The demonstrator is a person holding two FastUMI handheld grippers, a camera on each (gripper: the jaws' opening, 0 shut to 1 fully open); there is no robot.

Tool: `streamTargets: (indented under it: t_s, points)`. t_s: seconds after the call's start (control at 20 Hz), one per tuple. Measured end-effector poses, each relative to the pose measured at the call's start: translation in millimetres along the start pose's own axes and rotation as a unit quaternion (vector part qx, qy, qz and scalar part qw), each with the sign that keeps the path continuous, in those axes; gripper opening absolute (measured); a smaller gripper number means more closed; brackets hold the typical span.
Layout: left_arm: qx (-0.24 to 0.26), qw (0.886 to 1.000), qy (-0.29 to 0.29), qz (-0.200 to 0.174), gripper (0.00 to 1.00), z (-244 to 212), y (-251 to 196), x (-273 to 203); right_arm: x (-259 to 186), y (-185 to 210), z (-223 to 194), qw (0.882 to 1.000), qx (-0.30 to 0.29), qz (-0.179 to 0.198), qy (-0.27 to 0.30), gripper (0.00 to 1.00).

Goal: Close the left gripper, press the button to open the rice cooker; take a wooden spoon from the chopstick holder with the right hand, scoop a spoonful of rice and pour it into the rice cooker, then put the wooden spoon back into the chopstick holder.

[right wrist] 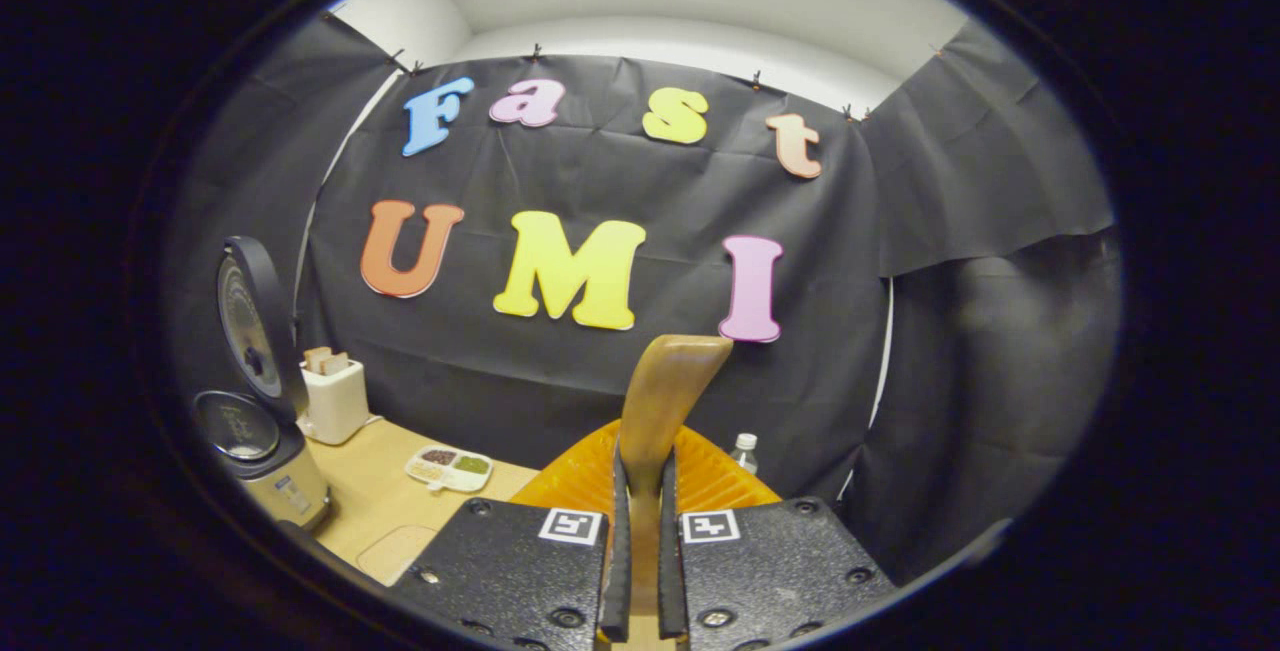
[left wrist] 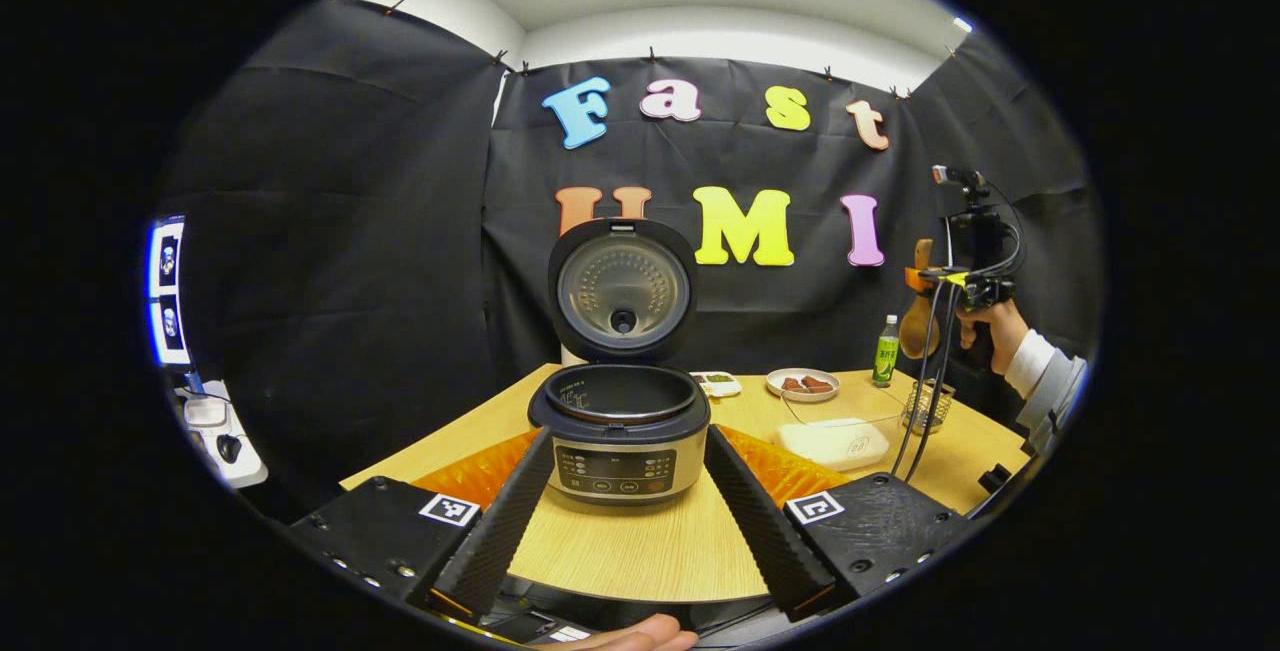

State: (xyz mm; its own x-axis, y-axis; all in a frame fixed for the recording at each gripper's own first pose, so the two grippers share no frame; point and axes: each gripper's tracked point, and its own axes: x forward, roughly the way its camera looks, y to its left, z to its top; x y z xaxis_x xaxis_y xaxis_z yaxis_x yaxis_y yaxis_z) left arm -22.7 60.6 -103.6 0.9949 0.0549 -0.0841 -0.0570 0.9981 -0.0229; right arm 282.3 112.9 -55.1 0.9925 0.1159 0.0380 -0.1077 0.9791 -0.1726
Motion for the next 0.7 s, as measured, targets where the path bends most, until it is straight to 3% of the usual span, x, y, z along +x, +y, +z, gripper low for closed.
streamTargets:
  t_s: [0.7]
  points:
    - [0.002,1.0,-0.004,0.001,0.97,1,-1,3,32,-80,-94,0.997,0.019,-0.058,0.045,0.17]
